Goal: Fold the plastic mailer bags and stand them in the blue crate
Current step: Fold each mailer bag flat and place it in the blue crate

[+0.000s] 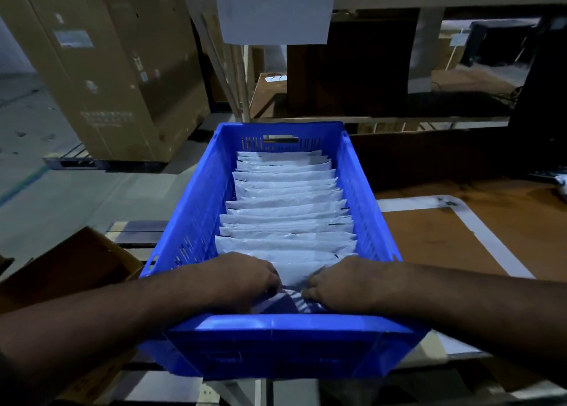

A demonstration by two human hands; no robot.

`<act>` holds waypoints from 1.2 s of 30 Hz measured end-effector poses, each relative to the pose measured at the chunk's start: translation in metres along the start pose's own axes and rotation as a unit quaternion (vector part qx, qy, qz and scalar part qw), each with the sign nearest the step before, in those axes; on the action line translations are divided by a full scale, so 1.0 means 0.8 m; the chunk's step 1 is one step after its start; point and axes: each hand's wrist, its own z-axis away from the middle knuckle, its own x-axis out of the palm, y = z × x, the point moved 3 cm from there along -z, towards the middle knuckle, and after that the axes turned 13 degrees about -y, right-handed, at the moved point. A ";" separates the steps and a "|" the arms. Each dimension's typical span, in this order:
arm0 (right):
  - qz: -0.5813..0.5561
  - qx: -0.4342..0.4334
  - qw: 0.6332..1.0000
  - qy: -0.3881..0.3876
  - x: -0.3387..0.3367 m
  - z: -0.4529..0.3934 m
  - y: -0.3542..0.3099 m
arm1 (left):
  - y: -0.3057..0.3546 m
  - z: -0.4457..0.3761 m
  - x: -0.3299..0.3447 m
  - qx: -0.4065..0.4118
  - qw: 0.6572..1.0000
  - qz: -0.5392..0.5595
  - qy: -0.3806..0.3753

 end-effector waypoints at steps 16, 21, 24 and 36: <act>-0.082 0.002 0.996 -0.039 -0.030 0.036 -0.004 | -0.006 0.005 0.000 -0.013 0.998 -0.018 0.051; -0.096 0.017 0.995 0.021 -0.038 0.055 -0.002 | -0.001 0.013 -0.015 -0.028 0.996 -0.002 0.090; -0.110 0.032 0.990 0.085 -0.043 0.064 0.001 | -0.001 0.018 -0.024 -0.046 0.991 0.001 0.127; -0.200 0.113 0.911 0.343 -0.043 0.123 0.034 | 0.015 0.036 -0.086 -0.087 0.922 0.129 0.354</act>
